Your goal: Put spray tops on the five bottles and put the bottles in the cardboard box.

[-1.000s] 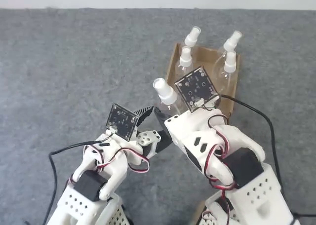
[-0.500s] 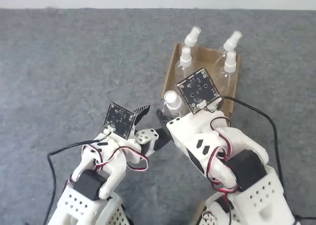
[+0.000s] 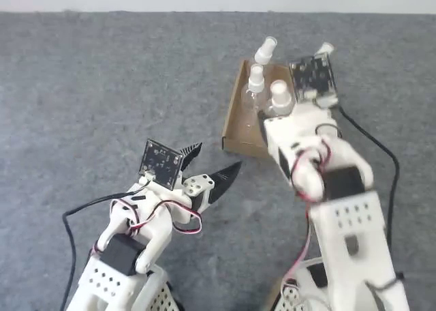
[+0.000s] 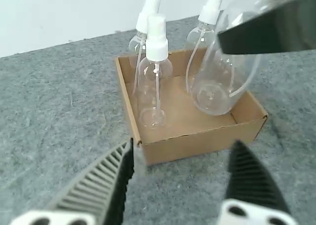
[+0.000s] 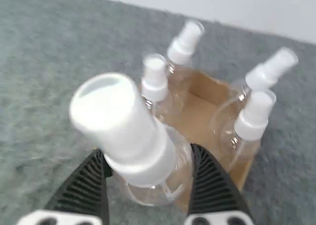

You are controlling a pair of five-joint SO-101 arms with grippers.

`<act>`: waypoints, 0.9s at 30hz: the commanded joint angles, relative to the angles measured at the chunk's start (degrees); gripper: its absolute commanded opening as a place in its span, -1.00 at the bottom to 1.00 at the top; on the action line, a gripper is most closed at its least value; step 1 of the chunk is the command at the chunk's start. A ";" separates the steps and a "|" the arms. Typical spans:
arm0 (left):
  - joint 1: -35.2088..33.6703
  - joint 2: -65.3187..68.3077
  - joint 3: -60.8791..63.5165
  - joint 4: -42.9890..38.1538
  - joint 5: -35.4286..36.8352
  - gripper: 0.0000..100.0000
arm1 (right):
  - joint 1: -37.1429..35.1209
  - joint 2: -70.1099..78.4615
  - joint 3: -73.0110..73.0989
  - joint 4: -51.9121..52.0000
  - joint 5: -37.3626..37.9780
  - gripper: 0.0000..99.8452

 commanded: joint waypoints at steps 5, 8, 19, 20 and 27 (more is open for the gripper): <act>-7.47 -0.79 -0.57 -4.57 0.18 -0.96 | 1.71 8.22 -3.16 -4.53 -0.70 -0.99; -9.58 -0.79 -0.57 -5.36 0.18 -0.98 | 1.71 10.07 -3.08 -6.55 -0.70 -0.99; -9.67 -0.79 -0.57 -5.45 0.18 -0.98 | 1.71 19.30 -3.08 -14.11 -0.70 -0.99; -9.67 -0.79 -0.57 -5.45 0.18 -0.98 | 1.71 19.91 -3.08 -14.37 -0.70 -0.99; -9.67 -0.79 -0.57 -5.45 0.18 -0.98 | 1.71 23.96 -3.08 -16.75 -0.70 -0.99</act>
